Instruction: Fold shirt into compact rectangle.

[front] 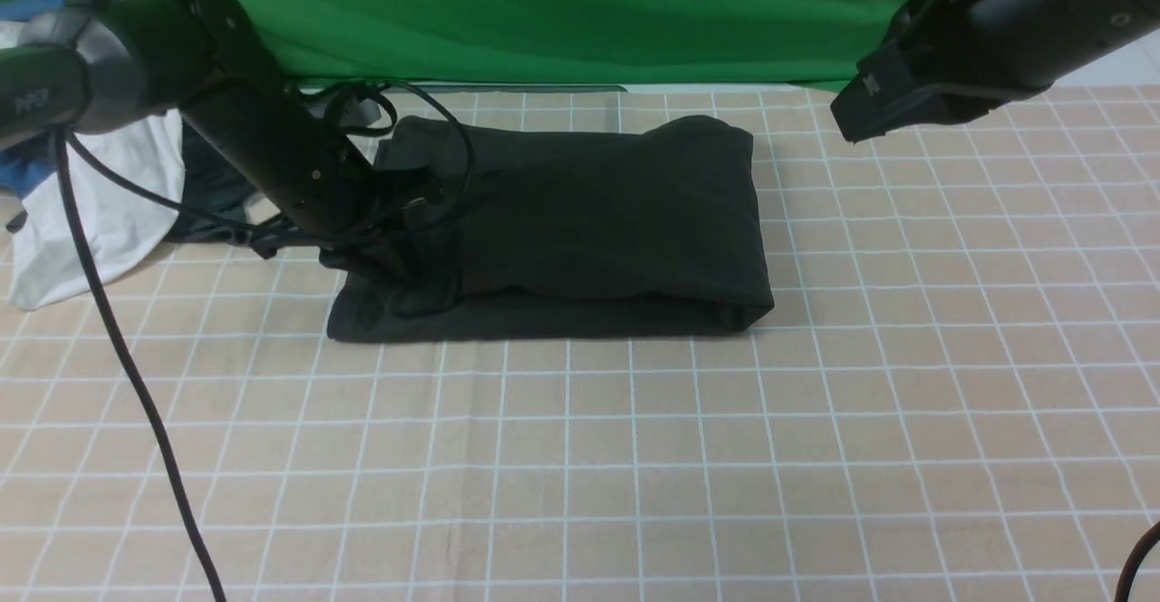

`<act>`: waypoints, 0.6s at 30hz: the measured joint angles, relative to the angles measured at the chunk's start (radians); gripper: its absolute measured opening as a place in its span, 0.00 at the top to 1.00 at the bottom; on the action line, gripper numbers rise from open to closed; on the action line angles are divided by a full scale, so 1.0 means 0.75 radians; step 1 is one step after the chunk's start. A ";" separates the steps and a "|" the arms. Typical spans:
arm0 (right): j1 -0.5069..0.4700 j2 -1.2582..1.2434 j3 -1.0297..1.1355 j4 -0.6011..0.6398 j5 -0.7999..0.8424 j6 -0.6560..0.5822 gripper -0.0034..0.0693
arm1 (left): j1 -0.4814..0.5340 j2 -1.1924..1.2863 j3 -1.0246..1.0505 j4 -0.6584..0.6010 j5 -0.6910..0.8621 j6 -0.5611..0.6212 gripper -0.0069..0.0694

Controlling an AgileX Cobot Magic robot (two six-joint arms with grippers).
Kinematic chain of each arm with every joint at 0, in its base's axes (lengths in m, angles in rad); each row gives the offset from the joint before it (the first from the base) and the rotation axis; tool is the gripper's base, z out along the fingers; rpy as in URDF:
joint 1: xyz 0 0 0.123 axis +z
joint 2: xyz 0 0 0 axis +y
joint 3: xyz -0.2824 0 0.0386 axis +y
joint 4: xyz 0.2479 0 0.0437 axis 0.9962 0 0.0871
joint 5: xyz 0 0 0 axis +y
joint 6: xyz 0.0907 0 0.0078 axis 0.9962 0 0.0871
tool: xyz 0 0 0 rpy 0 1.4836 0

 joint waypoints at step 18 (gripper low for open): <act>0.000 0.000 0.000 0.003 0.000 -0.004 0.91 | -0.001 -0.078 -0.097 0.290 0.155 0.012 0.87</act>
